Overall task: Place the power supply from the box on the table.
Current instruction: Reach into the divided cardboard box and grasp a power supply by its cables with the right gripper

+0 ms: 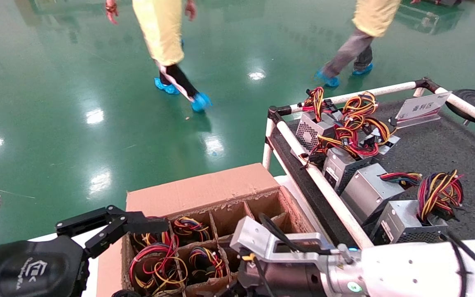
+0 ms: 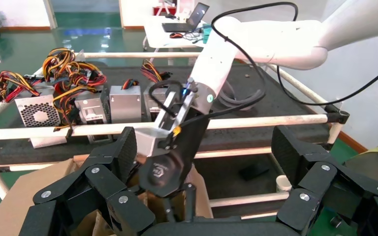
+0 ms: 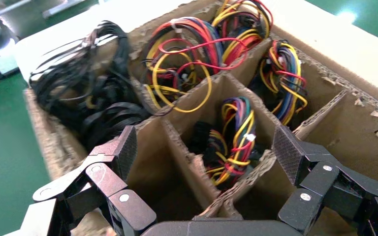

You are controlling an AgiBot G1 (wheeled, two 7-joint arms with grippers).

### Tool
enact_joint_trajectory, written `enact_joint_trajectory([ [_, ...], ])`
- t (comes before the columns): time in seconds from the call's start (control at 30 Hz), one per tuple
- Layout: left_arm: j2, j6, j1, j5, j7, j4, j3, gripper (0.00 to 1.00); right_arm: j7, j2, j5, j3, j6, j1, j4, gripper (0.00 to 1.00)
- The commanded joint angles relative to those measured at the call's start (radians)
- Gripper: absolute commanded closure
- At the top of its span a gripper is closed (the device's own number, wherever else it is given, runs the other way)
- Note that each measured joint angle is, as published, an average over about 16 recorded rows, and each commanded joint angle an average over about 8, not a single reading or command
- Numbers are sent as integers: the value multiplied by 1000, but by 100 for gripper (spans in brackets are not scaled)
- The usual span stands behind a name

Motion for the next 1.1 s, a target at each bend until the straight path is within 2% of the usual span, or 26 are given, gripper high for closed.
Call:
enact_joint_trajectory([
  [0.03,0,0,0,0,0,0,0,0,2,-19,-16,-7,10,8,-16,0],
  [0.17,0,0,0,0,0,0,0,0,-5,-41,-30,-15,16,19,-45,0],
  [0.2,0,0,0,0,0,0,0,0,-7,-45,-32,-17,17,21,-53,6],
  [0.27,0,0,0,0,0,0,0,0,-10,-55,-35,-19,18,26,-71,27],
  [0.43,0,0,0,0,0,0,0,0,-19,-77,-35,-23,17,37,-113,89],
  [0.5,0,0,0,0,0,0,0,0,-23,-83,-35,-25,16,39,-124,99],
  [1.1,0,0,0,-1,0,0,1,0,-23,-129,-57,-45,21,54,-175,100],
])
